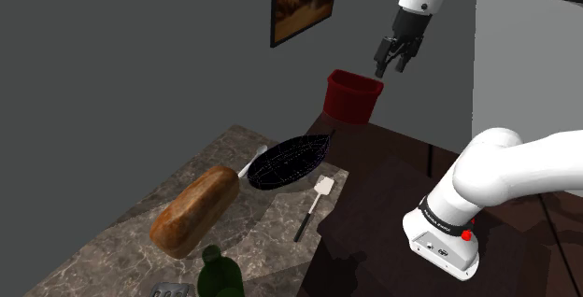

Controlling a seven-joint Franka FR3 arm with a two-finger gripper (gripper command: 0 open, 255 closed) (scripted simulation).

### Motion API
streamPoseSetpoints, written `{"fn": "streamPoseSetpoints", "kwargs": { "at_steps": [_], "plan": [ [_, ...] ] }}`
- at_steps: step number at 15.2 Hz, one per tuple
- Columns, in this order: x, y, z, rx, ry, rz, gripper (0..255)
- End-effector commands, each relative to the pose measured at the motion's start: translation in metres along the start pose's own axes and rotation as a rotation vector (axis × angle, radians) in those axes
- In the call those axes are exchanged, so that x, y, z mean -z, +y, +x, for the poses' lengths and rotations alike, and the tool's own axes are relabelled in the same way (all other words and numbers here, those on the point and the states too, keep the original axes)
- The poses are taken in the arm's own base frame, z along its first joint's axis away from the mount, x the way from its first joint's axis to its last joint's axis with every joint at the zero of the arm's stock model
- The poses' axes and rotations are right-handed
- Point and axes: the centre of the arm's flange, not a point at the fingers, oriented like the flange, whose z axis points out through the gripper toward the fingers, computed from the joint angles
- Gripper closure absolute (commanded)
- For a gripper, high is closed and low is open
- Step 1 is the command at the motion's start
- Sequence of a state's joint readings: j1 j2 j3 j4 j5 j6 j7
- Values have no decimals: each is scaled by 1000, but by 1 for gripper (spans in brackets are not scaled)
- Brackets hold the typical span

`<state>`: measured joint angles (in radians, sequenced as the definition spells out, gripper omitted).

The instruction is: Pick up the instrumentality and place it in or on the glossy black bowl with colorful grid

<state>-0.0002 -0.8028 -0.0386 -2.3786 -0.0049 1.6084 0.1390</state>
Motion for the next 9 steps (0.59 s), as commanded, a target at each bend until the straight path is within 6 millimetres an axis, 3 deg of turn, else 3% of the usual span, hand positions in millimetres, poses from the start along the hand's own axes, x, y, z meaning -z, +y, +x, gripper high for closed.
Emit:
{"fn": "streamPoseSetpoints", "kwargs": {
  "at_steps": [1,9],
  "plan": [
    [0,0,0,0,0,0,0],
    [-96,-38,-21,-243,-16,-1,0]
  ]
}}
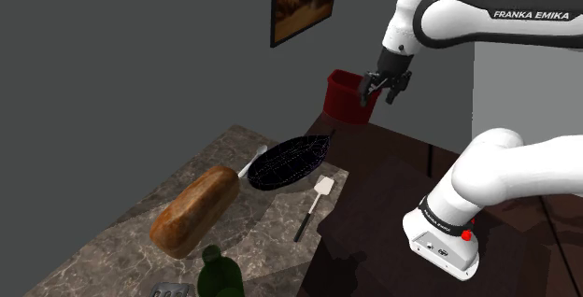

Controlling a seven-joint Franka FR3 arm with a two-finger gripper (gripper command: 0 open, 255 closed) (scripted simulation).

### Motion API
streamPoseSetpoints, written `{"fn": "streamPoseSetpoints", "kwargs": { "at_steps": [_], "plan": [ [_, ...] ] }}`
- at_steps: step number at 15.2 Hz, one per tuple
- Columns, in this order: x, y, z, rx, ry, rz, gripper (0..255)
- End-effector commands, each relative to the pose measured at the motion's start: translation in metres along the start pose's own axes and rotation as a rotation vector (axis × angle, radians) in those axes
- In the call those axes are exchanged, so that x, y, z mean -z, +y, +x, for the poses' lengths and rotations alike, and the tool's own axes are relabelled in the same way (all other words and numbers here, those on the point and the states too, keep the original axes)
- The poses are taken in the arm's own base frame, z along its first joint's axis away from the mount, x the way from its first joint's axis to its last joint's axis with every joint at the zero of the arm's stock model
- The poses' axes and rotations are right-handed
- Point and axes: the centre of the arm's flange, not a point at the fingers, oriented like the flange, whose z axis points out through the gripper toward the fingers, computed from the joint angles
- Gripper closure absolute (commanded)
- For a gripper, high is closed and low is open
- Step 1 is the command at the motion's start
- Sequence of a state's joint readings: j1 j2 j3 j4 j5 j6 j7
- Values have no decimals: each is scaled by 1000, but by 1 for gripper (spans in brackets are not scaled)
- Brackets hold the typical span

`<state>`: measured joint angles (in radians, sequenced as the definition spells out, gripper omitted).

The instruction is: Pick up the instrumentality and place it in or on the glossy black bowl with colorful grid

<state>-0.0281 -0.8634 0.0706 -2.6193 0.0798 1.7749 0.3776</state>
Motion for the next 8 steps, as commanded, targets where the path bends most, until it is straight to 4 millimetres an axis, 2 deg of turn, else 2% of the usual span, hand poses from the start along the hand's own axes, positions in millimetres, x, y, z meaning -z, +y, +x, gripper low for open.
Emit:
{"fn": "streamPoseSetpoints", "kwargs": {
  "at_steps": [1,8],
  "plan": [
    [-25,-9,-7,-65,-3,0,0],
    [-108,-42,-24,-278,-17,0,0]
  ]
}}
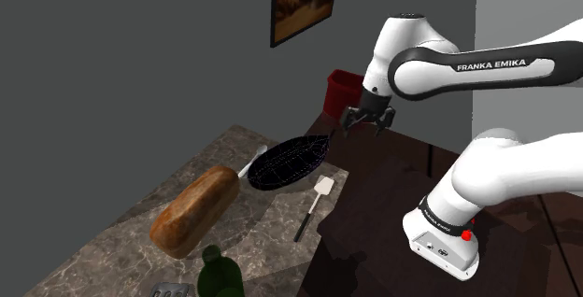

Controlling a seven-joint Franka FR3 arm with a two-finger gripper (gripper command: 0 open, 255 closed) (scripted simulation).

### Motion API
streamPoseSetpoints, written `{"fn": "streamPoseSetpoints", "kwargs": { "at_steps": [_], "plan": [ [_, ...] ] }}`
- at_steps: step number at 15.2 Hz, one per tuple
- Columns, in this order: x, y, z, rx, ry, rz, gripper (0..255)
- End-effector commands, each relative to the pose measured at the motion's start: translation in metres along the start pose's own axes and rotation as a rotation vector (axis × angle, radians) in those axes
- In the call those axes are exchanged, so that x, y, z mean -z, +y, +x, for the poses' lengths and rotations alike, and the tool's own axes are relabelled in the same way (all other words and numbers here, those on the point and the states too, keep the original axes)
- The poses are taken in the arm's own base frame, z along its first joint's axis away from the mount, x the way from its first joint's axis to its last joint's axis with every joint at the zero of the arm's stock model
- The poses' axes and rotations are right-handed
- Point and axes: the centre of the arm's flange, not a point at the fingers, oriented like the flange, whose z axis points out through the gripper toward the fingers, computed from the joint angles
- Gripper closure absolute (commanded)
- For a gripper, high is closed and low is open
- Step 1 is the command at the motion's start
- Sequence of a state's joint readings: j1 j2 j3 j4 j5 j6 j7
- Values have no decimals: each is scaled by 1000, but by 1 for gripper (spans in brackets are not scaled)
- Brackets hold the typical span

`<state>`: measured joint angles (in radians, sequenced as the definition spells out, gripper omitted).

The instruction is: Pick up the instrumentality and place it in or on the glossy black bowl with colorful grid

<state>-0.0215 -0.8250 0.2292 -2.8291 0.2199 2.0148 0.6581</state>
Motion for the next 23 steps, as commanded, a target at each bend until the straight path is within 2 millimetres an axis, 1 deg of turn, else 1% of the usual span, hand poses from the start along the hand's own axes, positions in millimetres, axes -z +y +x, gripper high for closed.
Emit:
{"fn": "streamPoseSetpoints", "kwargs": {
  "at_steps": [1,10,19,20,23],
  "plan": [
    [-24,-9,-7,-66,-3,1,0],
    [-131,-53,-27,-340,-21,0,0],
    [-238,-102,-37,-614,-39,-1,0],
    [-246,-106,-38,-634,-40,-1,0],
    [-262,-106,-38,-634,-40,-1,0]
  ]
}}
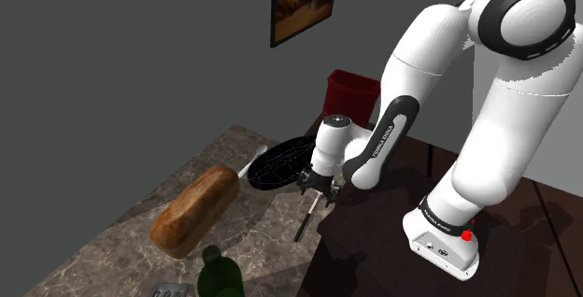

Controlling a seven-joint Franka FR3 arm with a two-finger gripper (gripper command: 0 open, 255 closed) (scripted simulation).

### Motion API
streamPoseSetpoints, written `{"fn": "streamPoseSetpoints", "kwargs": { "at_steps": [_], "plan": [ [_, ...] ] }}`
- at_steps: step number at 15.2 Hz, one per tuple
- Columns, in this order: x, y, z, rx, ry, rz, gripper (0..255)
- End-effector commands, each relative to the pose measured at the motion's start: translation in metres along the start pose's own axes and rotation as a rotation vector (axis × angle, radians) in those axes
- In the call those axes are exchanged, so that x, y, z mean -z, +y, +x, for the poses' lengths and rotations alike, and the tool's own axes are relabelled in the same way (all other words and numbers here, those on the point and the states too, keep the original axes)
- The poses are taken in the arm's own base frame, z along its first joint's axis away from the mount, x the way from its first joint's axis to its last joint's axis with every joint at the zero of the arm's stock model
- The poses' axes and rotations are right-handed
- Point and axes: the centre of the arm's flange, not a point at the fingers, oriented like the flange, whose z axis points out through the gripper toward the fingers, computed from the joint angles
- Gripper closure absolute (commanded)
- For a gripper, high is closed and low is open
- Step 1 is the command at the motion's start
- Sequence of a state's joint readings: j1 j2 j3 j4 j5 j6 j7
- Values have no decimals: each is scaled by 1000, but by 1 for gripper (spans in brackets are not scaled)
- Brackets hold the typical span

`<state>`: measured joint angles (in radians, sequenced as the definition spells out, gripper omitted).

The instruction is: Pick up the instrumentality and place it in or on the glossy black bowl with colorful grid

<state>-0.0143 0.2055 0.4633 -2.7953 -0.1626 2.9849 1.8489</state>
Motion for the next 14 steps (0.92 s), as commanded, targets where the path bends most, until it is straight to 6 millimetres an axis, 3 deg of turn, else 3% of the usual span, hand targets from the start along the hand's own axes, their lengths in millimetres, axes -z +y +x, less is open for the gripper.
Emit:
{"fn": "streamPoseSetpoints", "kwargs": {
  "at_steps": [1,5,12,13,14],
  "plan": [
    [-12,1,0,-3,0,0,0],
    [-31,1,0,-3,0,0,0],
    [-31,1,0,-3,0,0,0],
    [-31,1,0,-3,0,0,255],
    [-31,1,0,-3,0,0,255]
  ]
}}
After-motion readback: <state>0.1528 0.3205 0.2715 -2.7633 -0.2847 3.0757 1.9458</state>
